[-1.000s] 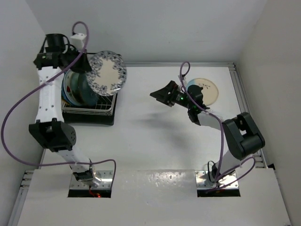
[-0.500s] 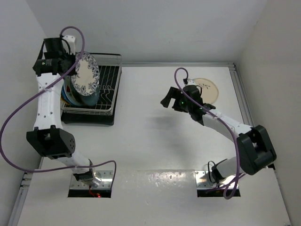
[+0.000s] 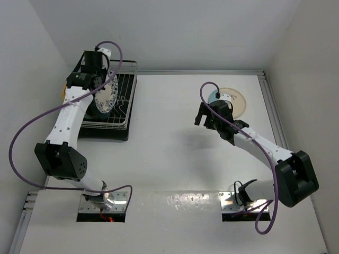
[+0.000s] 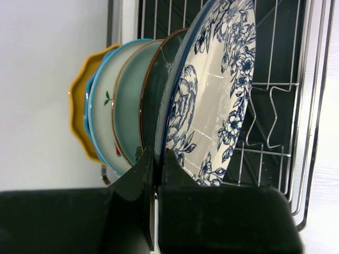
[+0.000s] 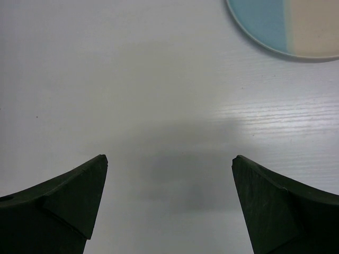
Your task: Load the plates into the dish rack
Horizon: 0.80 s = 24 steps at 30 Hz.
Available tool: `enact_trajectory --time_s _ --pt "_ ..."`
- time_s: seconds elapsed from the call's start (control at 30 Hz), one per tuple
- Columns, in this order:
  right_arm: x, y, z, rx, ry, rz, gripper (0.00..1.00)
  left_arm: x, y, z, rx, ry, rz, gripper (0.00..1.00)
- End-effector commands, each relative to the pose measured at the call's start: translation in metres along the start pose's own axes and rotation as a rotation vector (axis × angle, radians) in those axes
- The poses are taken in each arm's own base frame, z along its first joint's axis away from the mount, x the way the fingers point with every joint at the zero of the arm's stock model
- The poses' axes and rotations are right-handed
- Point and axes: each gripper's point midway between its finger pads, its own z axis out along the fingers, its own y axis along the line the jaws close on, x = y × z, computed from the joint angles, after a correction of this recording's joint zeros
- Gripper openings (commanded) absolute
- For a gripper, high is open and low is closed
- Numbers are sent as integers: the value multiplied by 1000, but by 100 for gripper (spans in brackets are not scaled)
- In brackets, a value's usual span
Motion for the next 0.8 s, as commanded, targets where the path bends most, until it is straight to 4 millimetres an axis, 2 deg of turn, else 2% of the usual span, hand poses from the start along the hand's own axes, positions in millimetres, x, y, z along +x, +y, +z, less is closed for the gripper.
enact_trajectory --time_s 0.0,0.03,0.17,0.37,0.47,0.5,0.57,0.63,0.73,0.77 --pt "-18 1 -6 4 -67 -6 100 -60 43 -48 -232 -205 -33 0" --pt "-19 2 -6 3 -66 -11 100 -68 40 -53 -240 -220 -22 0" --pt "-23 2 -6 6 -76 -11 100 -78 53 -67 -302 -242 -41 0" --pt "-21 0 -10 8 -76 -16 100 -77 52 -66 -297 -240 -38 0" --pt "-19 -1 -10 13 -76 -19 100 -61 45 -50 -261 -198 -35 0" --pt "-18 -2 -9 15 -72 -19 100 -60 37 -46 -223 -201 -40 0" --pt "-18 -3 -10 16 -75 -13 100 -50 40 -38 -201 -182 -61 0" --pt "-18 -5 -10 20 -76 -15 100 -46 34 -34 -180 -173 -64 0" --pt "-16 -7 -10 26 -72 -15 100 -34 36 -26 -218 -139 -49 0" --pt "-18 -6 -12 23 -77 -18 100 -24 33 -21 -221 -112 -37 0"
